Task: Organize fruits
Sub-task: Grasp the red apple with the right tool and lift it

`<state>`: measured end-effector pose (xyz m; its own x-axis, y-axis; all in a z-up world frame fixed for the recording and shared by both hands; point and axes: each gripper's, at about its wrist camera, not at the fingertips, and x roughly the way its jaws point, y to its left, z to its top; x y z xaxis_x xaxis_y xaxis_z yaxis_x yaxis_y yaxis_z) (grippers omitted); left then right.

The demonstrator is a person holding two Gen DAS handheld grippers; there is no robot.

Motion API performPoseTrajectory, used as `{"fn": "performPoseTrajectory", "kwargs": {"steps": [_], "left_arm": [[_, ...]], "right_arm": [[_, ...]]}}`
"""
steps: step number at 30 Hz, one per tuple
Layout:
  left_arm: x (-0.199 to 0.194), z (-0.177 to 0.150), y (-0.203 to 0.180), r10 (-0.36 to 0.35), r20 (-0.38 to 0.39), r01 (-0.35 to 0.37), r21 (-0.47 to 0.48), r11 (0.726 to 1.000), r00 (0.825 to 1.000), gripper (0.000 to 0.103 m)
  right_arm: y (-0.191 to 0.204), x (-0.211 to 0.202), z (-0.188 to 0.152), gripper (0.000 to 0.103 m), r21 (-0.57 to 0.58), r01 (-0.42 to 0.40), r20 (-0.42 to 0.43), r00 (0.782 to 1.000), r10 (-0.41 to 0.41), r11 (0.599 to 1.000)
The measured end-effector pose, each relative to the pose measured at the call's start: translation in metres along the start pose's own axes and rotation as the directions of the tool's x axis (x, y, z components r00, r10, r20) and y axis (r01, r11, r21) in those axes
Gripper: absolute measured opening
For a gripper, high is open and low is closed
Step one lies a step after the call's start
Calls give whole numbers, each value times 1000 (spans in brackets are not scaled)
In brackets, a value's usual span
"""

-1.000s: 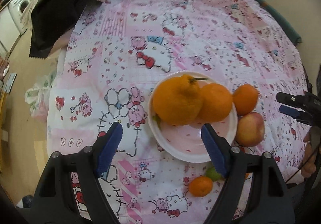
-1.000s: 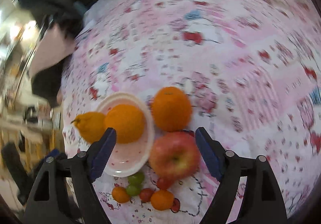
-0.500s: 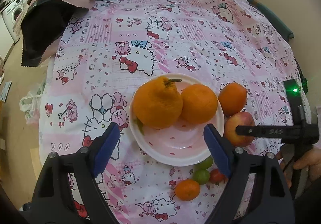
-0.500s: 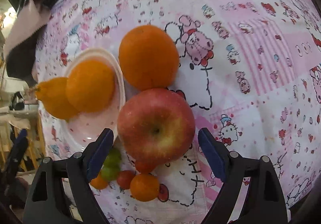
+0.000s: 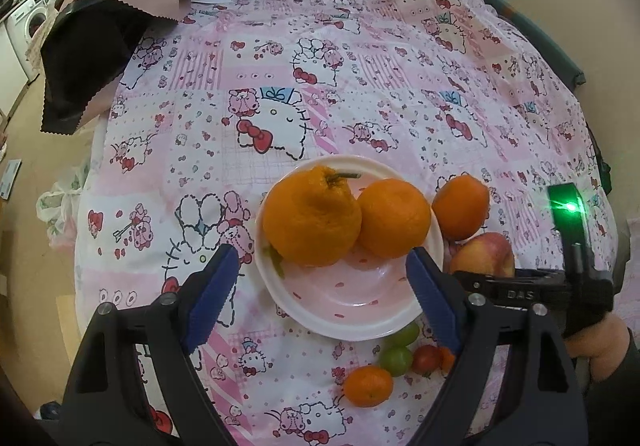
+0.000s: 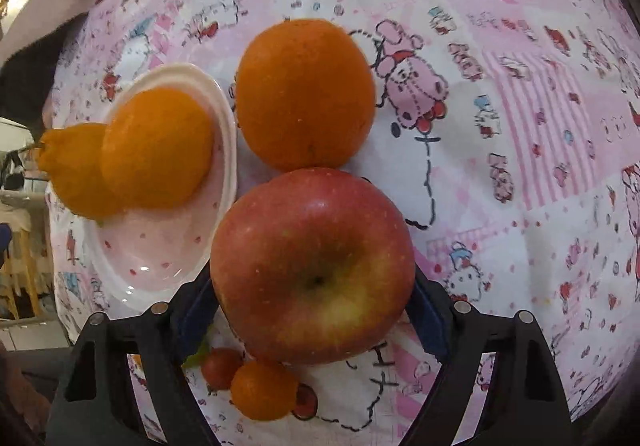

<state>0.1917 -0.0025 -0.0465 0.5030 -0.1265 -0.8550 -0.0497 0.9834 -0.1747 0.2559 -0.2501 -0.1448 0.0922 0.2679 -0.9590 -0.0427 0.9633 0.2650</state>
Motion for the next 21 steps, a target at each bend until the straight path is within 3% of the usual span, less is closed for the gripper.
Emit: {"fn": "performPoseTrajectory", "kwargs": {"steps": [10, 14, 17, 21], "left_arm": [[-4, -3, -14, -45, 5, 45, 35, 998, 999, 83], [2, -9, -34, -55, -22, 57, 109, 992, 998, 83], [13, -5, -57, -95, -80, 106, 146, 984, 992, 83], [29, 9, -97, -129, -118, 150, 193, 970, 985, 83]], "right_arm": [[-32, -92, -34, 86, 104, -105, 165, 982, 87, 989], [-57, -96, -36, 86, 215, -178, 216, 968, 131, 960], [-72, -93, -33, 86, 280, -238, 231, 957, 176, 930], [-80, -101, -32, 86, 296, -231, 277, 949, 148, 927]]}}
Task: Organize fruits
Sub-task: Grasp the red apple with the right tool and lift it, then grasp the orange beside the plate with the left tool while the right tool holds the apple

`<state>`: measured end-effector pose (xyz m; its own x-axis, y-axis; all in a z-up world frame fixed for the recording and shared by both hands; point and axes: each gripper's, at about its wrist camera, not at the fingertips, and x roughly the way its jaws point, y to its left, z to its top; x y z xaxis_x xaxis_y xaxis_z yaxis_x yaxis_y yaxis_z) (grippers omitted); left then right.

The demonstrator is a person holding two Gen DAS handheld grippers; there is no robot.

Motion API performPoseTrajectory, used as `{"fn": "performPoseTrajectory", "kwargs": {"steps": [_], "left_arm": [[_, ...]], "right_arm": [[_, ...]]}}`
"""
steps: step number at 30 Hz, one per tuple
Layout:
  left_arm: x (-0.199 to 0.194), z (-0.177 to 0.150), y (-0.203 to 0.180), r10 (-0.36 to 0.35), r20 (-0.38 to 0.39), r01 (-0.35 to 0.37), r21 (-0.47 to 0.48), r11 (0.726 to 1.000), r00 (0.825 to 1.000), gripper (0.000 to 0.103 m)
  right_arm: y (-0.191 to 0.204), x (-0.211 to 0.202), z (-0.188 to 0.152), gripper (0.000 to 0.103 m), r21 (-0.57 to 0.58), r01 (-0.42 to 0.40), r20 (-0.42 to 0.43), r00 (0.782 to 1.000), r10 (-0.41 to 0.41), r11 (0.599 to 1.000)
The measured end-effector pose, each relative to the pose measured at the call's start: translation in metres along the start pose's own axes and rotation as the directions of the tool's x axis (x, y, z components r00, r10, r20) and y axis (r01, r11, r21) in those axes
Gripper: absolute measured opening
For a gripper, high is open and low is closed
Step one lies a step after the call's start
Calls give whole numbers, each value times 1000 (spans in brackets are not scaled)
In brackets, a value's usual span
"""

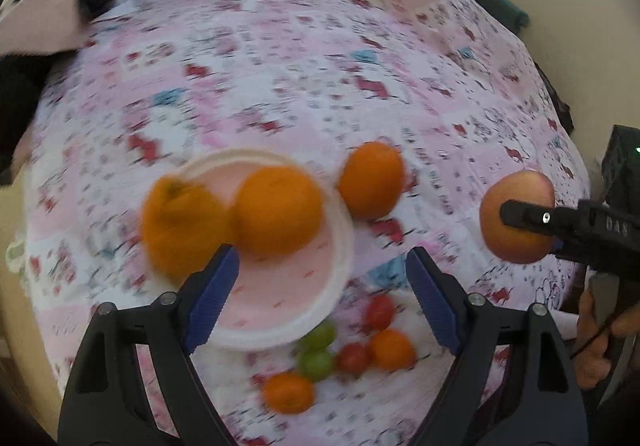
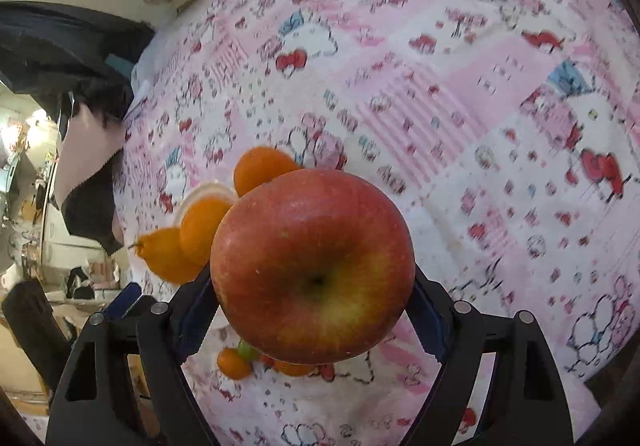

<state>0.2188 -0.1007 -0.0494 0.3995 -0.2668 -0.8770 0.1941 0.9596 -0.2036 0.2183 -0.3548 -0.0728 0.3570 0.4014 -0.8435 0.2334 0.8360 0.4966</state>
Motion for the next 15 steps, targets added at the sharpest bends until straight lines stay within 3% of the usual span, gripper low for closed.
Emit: {"fn": "performPoseTrajectory", "kwargs": {"steps": [5, 7, 15], "left_arm": [[45, 40, -35, -9, -56, 10, 17, 1000, 998, 75], [70, 51, -49, 18, -108, -14, 39, 999, 994, 75], [128, 67, -71, 114, -195, -99, 86, 991, 974, 75]], "right_arm": [[-24, 0, 10, 86, 101, -2, 16, 1000, 0, 995], [-26, 0, 13, 86, 98, 1, 23, 1000, -3, 995], [-36, 3, 23, 86, 129, -19, 17, 1000, 17, 991]]}}
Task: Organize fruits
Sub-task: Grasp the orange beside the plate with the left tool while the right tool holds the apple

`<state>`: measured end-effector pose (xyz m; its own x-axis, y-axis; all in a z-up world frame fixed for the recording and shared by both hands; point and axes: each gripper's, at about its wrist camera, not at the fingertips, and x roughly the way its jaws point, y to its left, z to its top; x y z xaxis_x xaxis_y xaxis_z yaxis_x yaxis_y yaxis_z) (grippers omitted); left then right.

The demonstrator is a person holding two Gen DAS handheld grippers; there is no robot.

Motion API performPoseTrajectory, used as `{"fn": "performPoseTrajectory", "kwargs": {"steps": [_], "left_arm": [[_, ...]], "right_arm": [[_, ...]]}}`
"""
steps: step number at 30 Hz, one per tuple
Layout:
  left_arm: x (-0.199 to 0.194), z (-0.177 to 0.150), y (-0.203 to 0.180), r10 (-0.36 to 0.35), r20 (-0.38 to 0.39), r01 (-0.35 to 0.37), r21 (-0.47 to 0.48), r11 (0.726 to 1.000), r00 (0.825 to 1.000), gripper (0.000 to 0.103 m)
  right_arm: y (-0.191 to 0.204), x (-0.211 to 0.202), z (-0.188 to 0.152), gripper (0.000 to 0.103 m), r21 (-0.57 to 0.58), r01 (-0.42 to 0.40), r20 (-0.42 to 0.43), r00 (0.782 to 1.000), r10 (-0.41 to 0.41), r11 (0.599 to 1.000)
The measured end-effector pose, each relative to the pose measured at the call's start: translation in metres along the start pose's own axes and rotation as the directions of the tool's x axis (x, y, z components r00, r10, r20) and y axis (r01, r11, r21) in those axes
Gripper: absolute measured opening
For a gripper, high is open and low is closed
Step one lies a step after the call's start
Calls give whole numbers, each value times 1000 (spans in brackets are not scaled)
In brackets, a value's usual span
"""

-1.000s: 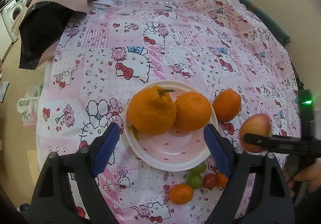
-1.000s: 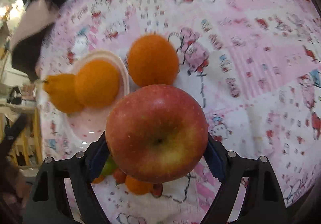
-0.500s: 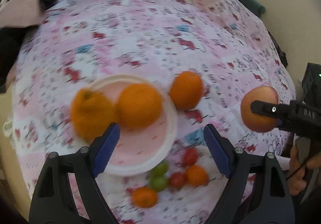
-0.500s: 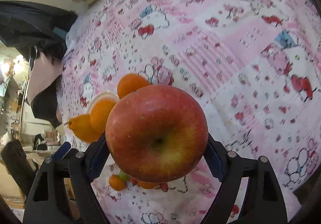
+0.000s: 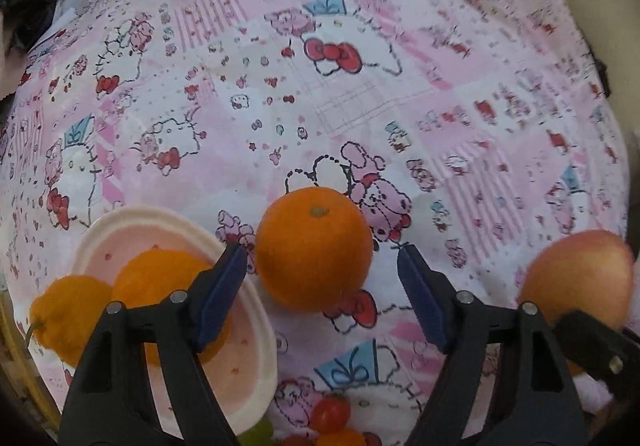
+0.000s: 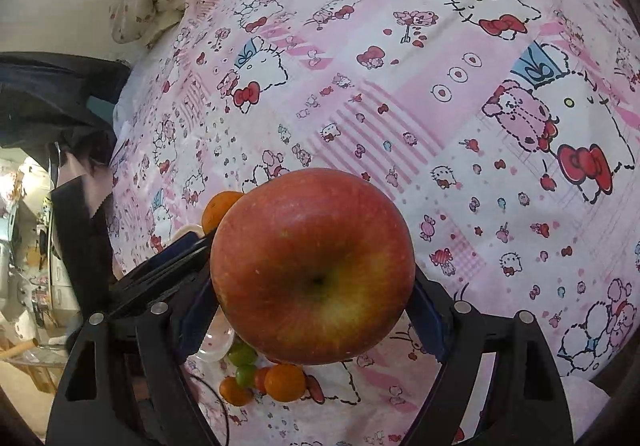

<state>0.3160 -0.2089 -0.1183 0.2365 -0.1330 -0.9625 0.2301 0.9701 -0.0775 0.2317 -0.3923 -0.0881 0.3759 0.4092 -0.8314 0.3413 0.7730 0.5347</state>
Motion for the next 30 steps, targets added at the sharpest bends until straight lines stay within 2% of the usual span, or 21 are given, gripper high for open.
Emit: {"fn": "performPoseTrajectory", "kwargs": {"steps": [3, 4, 5, 10, 14, 17, 21, 30], "left_arm": [[14, 5, -6, 44, -18, -44, 39, 998, 999, 73], [17, 7, -7, 60, -13, -59, 47, 997, 998, 66], [18, 9, -7, 65, -8, -64, 50, 997, 998, 65], [14, 6, -11, 71, 23, -73, 93, 993, 997, 61], [2, -1, -4, 48, 36, -49, 51, 997, 998, 61], [-14, -7, -1, 57, 67, -60, 36, 998, 996, 61], [-40, -13, 4, 38, 107, -40, 14, 999, 993, 61], [-99, -38, 12, 42, 179, -45, 13, 999, 983, 61]], "right_arm": [[7, 0, 0, 86, -9, -19, 2, 1000, 19, 1000], [10, -1, 0, 86, -20, -21, 5, 1000, 21, 1000], [12, -1, 0, 86, -28, -21, 7, 1000, 21, 999], [11, -3, 1, 86, -24, -22, 11, 1000, 23, 999], [9, -7, 1, 86, -15, -32, 21, 999, 33, 999], [9, -12, 0, 86, -17, -35, 33, 999, 36, 999], [6, -15, 1, 86, -5, -38, 45, 998, 38, 999], [12, -20, -2, 86, -25, -32, 64, 997, 34, 999]]}}
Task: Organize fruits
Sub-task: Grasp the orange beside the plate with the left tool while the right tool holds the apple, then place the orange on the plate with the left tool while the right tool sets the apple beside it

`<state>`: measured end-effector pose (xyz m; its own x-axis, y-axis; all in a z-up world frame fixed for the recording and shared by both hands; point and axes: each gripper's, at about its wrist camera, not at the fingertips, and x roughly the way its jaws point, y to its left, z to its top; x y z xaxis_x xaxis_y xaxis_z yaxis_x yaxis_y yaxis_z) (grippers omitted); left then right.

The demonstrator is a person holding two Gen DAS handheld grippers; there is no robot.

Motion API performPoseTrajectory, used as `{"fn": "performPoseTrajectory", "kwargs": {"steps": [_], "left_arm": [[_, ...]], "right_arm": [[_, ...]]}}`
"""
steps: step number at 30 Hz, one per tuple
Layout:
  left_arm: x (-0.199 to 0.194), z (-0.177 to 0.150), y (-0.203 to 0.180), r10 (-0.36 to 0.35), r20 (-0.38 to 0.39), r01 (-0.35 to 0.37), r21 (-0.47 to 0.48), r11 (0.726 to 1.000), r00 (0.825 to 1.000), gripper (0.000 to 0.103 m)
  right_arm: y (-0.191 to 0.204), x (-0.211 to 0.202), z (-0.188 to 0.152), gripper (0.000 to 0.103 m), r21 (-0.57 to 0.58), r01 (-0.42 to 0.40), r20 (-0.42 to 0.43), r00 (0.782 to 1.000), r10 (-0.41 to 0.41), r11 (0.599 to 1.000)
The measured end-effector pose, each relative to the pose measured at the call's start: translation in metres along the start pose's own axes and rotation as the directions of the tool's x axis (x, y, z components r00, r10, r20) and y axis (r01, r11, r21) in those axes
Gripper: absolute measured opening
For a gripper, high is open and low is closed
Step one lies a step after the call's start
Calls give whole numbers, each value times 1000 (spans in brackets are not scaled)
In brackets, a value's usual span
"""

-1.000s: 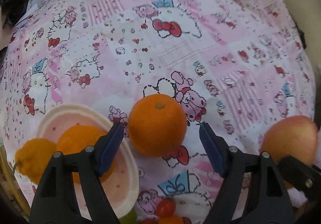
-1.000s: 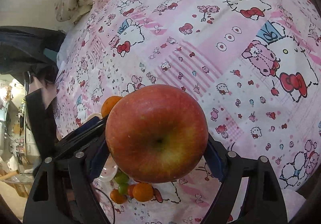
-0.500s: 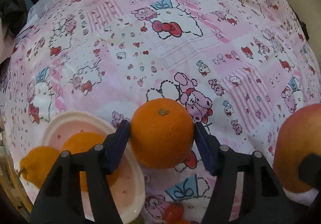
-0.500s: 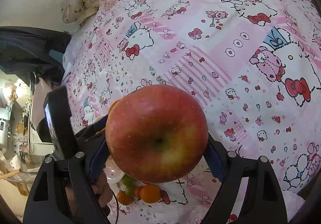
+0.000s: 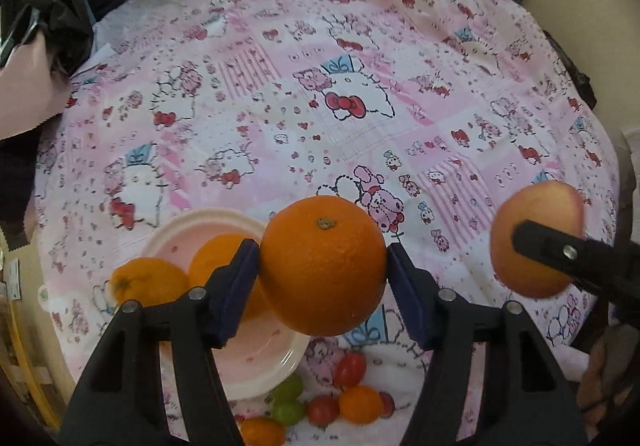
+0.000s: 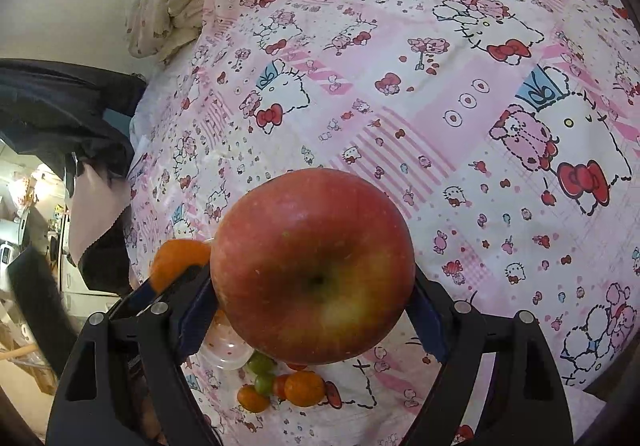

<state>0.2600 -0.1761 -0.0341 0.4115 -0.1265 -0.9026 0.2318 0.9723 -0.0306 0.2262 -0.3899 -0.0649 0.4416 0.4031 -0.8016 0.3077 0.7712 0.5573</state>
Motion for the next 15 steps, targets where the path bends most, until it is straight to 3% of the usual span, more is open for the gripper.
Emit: {"fn": "performPoseTrajectory", "kwargs": {"steps": [7, 15], "left_arm": [[-41, -26, 27, 17, 44, -17, -9, 1000, 999, 61], [-67, -68, 91, 67, 53, -63, -76, 995, 996, 61]], "right_arm": [[19, 7, -10, 86, -65, -7, -30, 1000, 5, 998], [45, 18, -30, 86, -164, -23, -81, 997, 10, 986]]}}
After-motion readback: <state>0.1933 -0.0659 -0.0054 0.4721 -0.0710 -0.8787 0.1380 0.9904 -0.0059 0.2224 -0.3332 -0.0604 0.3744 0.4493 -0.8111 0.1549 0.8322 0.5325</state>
